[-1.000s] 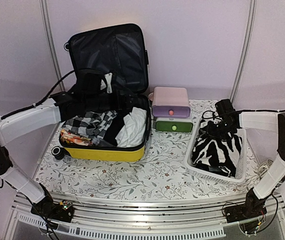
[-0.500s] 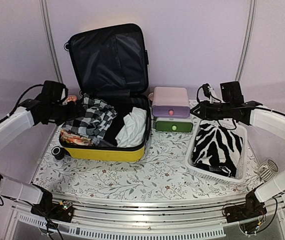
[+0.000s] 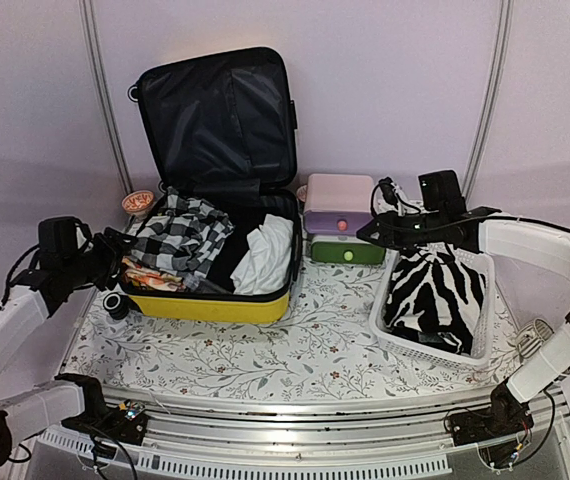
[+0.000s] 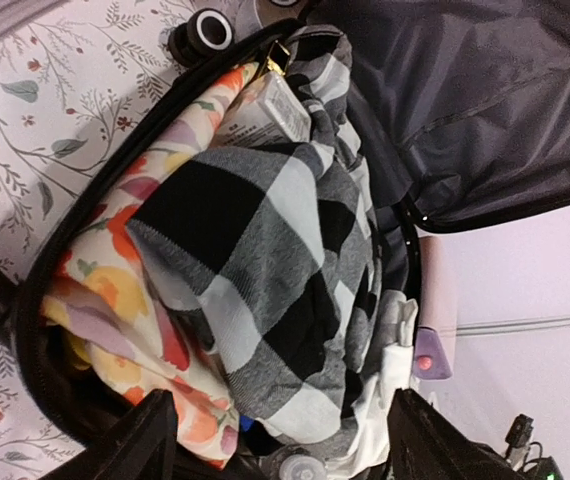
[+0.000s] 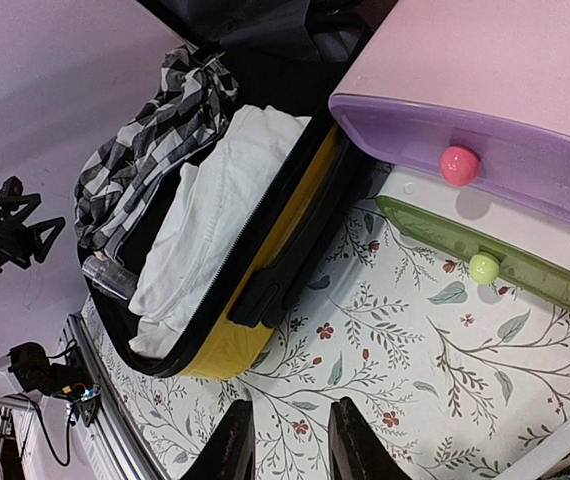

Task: Open, take out, and arrange the luggage
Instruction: Pick up the clothes from the opened luggage.

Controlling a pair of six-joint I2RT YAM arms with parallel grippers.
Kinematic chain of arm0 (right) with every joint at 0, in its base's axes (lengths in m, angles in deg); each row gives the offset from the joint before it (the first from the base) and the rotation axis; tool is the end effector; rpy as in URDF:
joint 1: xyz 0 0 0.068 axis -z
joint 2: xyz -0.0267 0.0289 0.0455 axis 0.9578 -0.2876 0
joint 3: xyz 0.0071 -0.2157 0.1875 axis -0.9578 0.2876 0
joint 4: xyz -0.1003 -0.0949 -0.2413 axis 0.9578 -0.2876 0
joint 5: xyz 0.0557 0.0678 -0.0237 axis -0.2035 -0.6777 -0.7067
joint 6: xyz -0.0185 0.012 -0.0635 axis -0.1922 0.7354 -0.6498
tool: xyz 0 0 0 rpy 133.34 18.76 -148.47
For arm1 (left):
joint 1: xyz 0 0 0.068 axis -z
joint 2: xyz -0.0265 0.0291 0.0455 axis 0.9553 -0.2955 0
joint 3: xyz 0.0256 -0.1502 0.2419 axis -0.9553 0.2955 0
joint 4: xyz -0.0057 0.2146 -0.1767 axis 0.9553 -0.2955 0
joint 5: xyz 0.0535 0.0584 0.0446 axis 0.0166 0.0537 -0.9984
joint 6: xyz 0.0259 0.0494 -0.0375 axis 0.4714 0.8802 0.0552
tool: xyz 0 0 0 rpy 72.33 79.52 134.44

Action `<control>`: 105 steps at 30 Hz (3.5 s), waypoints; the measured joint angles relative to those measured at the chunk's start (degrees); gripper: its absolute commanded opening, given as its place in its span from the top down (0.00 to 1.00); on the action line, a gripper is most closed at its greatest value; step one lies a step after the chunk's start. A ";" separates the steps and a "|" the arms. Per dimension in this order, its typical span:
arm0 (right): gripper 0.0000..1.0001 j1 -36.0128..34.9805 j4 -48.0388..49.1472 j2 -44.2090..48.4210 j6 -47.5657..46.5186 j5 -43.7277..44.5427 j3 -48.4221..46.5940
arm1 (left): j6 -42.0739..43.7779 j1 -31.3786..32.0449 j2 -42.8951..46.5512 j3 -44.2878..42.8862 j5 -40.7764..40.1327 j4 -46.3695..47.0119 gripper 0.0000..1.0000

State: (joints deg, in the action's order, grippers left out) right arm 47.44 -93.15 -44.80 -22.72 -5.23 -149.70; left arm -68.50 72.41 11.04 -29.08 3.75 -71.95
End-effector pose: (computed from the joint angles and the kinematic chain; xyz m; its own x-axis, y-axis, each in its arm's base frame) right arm 0.3239 0.1853 0.2706 -0.7239 -0.0065 -0.6899 -0.5206 0.6614 0.5400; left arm 0.2202 -0.0119 0.2605 -0.4313 -0.8331 -0.3462 -0.3000 0.4944 -0.8158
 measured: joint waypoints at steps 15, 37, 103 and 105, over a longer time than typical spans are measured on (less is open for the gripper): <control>0.71 -0.02 3.06 -0.11 1.55 -0.70 1.33 | 2.14 -11.13 -12.24 -2.69 7.52 7.32 0.31; 0.70 -0.39 17.22 -1.64 6.78 -2.34 0.74 | 5.14 -12.90 -13.68 -8.70 10.19 5.90 0.26; 0.69 -1.90 17.99 0.46 6.99 -5.99 3.39 | 5.35 -9.44 -21.84 -10.10 15.54 14.10 0.37; 0.69 -1.90 18.01 0.07 6.97 -6.21 3.34 | 5.77 -9.46 -20.31 -9.60 14.27 13.09 0.34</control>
State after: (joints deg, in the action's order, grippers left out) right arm 45.54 -75.14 -44.73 -15.74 -11.44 -146.36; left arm -62.72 62.95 -9.26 -38.67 18.03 -58.85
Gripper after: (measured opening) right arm 0.312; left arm 0.621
